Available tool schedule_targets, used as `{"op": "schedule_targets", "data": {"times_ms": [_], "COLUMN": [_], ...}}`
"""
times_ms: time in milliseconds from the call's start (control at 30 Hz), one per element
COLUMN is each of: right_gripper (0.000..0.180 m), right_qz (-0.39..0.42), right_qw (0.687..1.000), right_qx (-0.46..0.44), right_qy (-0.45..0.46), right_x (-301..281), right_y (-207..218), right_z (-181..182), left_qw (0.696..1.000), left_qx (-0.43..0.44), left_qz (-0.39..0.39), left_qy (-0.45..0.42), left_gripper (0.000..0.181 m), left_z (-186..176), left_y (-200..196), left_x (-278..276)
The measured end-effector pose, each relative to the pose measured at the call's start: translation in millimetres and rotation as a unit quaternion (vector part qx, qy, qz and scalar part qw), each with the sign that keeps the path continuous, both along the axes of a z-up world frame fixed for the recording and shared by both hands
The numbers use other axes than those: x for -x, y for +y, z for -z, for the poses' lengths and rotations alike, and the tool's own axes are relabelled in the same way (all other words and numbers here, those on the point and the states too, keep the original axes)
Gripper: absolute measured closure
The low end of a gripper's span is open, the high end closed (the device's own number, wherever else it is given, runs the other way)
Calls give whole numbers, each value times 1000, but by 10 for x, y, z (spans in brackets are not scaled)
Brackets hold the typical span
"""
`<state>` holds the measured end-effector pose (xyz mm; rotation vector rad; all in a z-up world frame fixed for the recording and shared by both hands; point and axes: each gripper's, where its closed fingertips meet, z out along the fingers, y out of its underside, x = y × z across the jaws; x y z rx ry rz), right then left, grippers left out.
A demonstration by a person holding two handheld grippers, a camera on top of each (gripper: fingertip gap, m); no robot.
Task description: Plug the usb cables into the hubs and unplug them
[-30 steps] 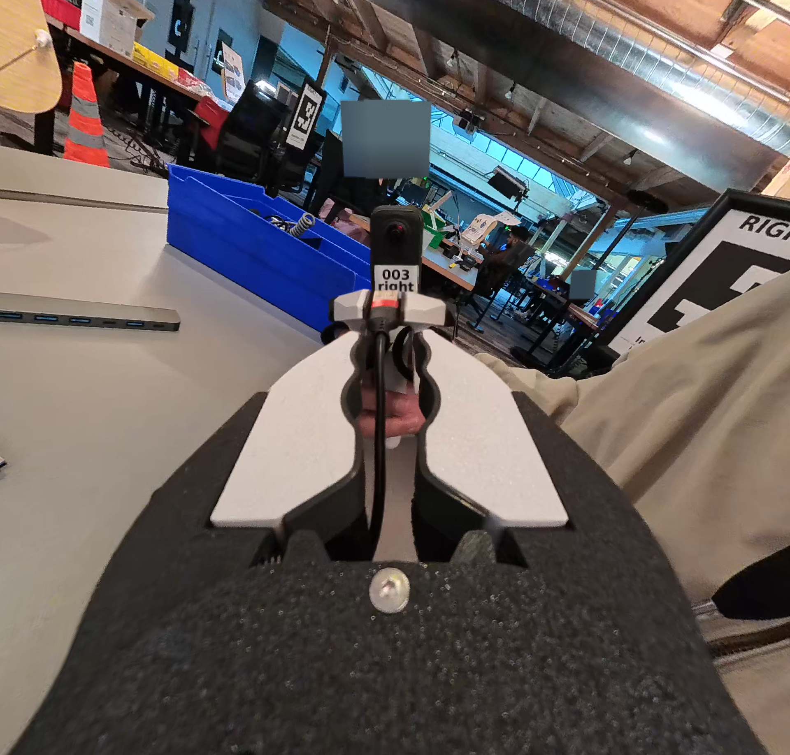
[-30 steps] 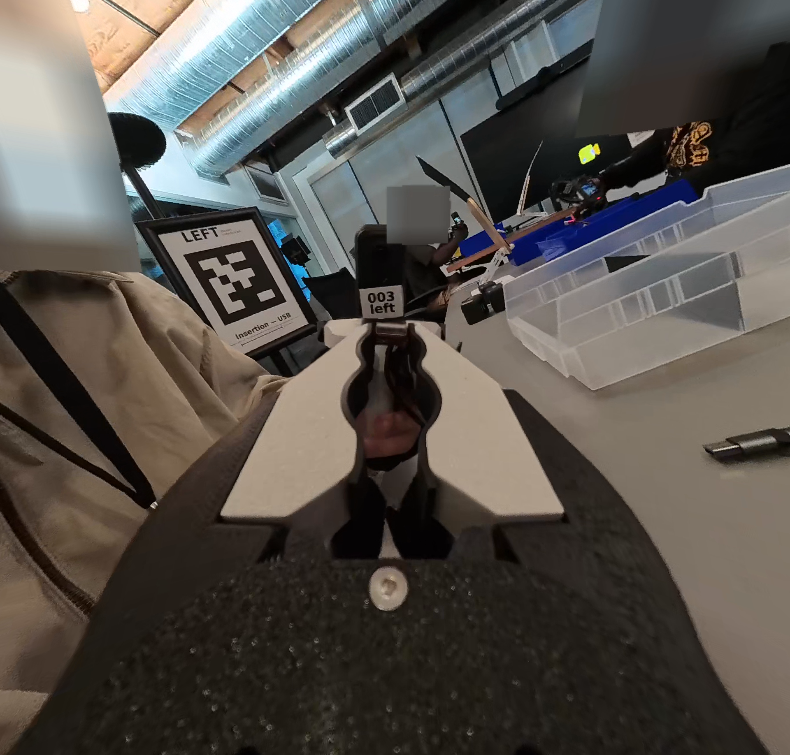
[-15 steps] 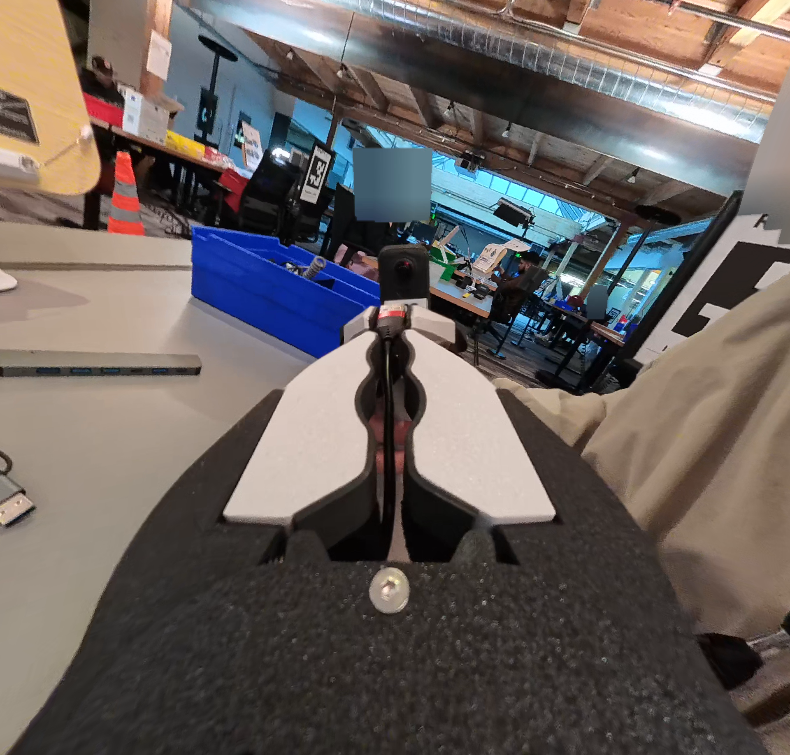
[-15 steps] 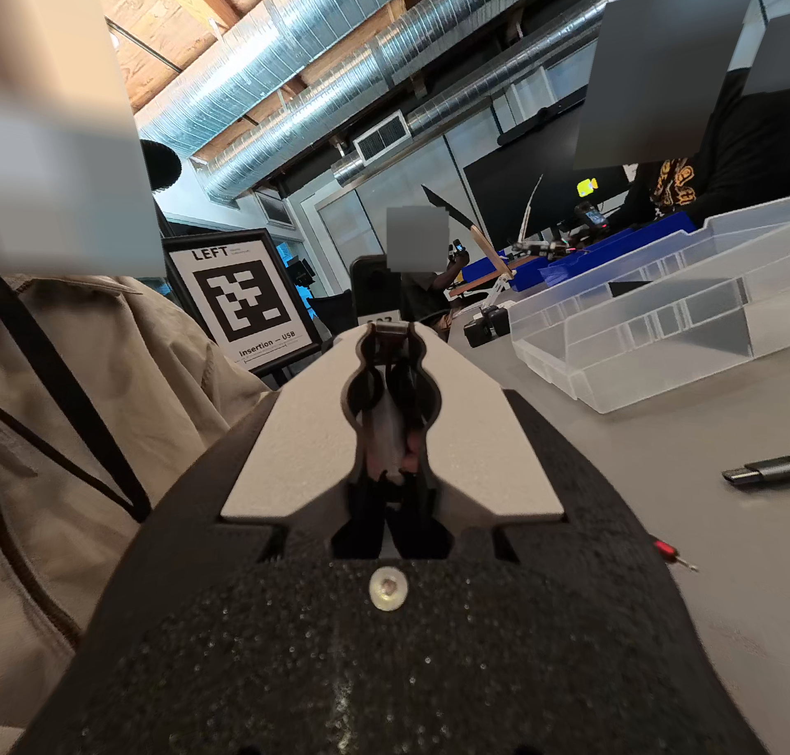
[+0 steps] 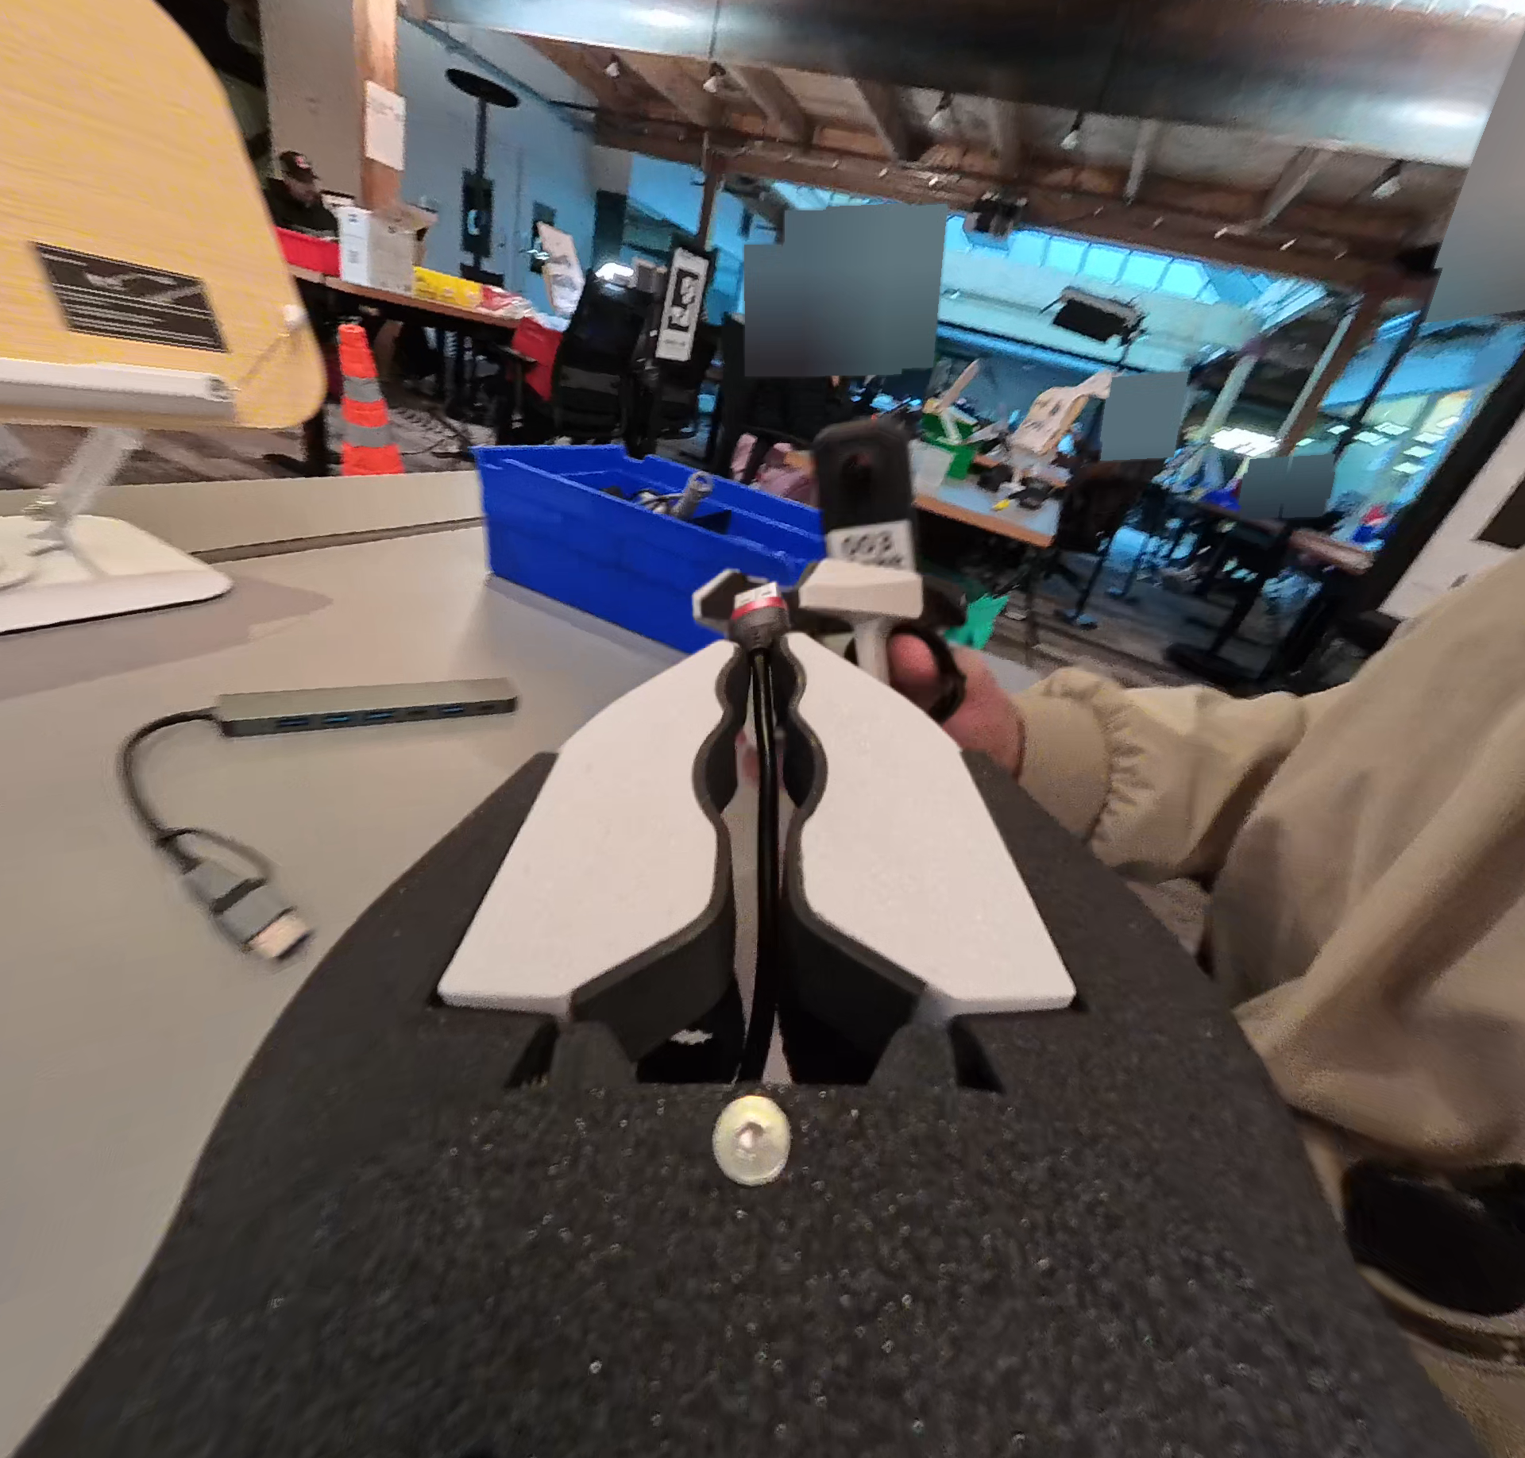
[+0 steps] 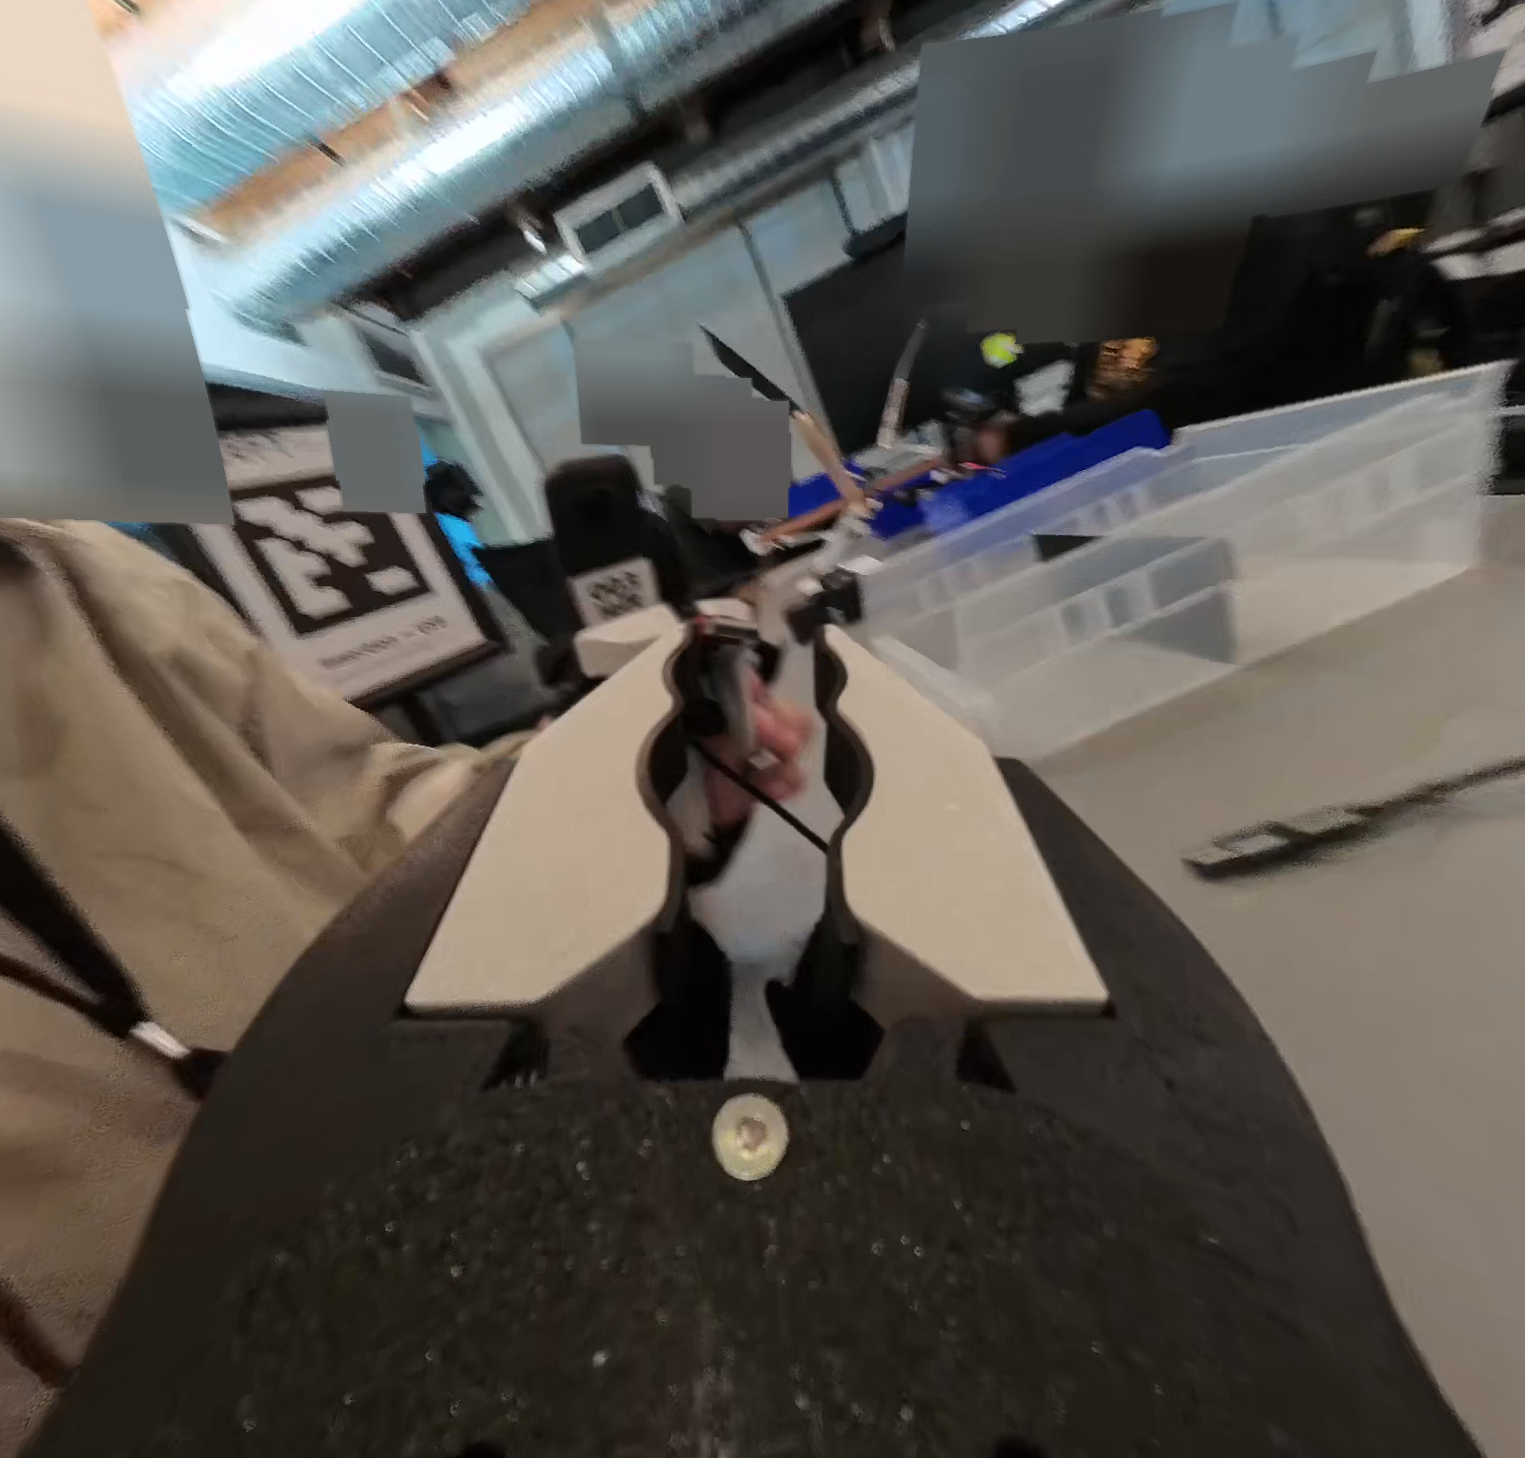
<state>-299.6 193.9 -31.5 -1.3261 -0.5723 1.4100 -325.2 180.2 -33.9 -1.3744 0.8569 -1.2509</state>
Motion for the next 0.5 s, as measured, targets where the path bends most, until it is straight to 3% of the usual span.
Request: {"op": "schedule_targets", "data": {"times_ms": [100, 233, 333, 500], "right_gripper": [135, 129, 121, 129], "right_qz": [113, 232, 190, 51], "right_qw": [984, 926, 938, 988], "right_qx": [-7, 2, 17, -6], "right_qy": [-141, -297, -290, -148], "right_x": [-348, -906, -847, -63], "right_y": [353, 837, 873, 341], "right_z": [246, 633, 622, 155], "left_qw": [996, 984, 980, 969], "left_qx": [-41, -79, -93, -154], "left_qz": [-44, -73, -81, -87], "left_qy": [64, 140, 153, 174], "left_gripper": [175, 175, 175, 175], "left_z": [115, 278, 314, 287], "left_y": [144, 234, 242, 168], "left_x": [166, 233, 212, 159]}}
